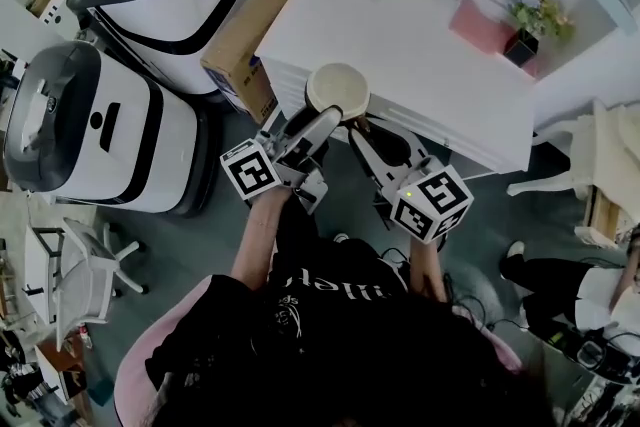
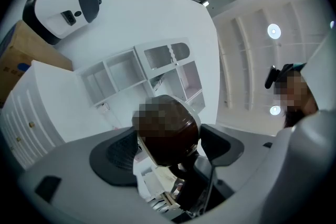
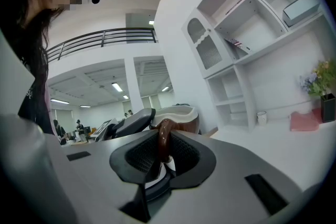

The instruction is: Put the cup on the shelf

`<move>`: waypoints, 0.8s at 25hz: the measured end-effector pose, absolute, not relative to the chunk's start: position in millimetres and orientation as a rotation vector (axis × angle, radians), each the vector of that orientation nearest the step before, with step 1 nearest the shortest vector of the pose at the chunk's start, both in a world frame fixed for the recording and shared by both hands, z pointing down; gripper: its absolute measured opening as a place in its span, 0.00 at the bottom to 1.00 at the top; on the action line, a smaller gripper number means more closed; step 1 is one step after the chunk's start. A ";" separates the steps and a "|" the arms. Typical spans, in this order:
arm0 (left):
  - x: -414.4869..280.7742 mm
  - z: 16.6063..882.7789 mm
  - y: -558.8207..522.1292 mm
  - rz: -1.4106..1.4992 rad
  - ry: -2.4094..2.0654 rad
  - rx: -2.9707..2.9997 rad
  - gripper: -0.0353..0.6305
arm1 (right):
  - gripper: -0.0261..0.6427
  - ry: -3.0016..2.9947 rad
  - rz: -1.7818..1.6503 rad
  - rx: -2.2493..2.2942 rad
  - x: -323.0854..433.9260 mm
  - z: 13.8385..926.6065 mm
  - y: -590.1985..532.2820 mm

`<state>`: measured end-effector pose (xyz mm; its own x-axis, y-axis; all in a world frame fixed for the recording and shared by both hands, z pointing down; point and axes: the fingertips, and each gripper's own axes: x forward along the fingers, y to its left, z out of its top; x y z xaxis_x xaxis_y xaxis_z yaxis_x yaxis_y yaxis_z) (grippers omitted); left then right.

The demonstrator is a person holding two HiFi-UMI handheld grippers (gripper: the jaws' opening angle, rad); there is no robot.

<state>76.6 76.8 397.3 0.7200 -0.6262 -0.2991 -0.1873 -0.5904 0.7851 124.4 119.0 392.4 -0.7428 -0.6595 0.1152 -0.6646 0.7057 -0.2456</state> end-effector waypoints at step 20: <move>-31.3 395.7 -150.8 -0.641 -0.475 2.138 0.61 | 0.17 -2.794 0.510 1.299 9.0 391.3 -103.1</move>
